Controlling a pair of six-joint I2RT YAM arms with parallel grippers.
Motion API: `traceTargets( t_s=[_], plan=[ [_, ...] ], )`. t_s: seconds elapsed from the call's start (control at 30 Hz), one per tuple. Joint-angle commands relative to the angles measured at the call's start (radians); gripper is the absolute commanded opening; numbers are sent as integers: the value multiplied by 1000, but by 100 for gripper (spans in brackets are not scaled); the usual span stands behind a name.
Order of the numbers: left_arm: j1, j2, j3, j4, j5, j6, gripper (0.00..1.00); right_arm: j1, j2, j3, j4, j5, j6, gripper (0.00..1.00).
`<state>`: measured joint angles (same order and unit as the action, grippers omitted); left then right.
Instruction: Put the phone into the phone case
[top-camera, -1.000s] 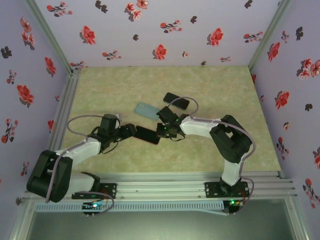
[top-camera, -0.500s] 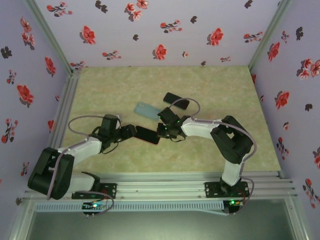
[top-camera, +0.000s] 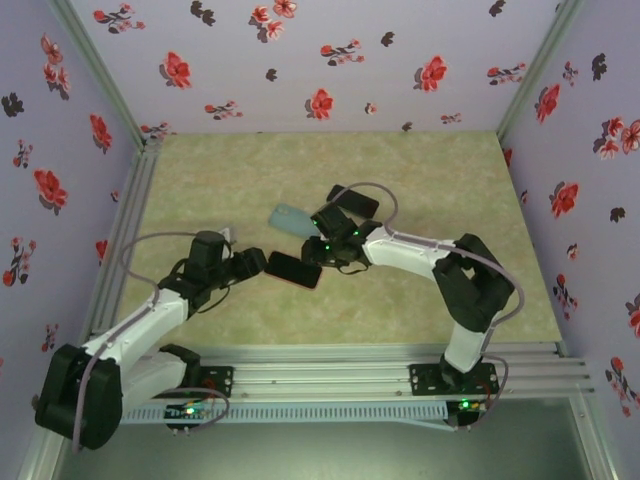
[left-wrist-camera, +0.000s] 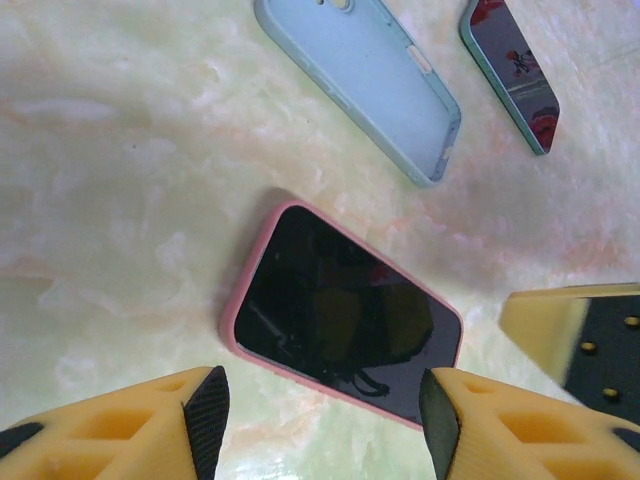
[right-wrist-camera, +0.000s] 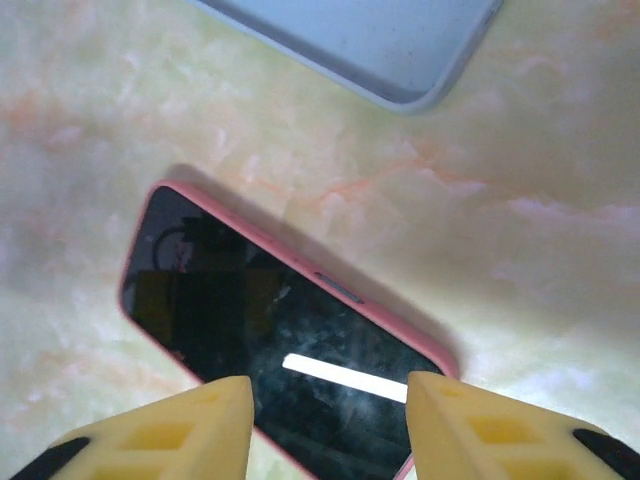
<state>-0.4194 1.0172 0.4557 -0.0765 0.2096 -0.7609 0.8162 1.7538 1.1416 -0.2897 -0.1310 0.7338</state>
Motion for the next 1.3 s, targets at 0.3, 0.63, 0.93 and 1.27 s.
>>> traceTargets(
  t_s=[0.3,0.63,0.93,1.27],
  plan=[
    [-12,-40,-54,-53,5,-35,60,16,-51,-157,68,-67,81,49],
    [-14,14,-65,10,43,-35,57,59,0,-155,119,-62,128,43],
    [-38,63,-102,113,66,-89,51,60,8,-163,112,-50,136,42],
    [-85,166,-94,231,61,-120,51,60,-18,-178,97,-39,137,43]
  ],
)
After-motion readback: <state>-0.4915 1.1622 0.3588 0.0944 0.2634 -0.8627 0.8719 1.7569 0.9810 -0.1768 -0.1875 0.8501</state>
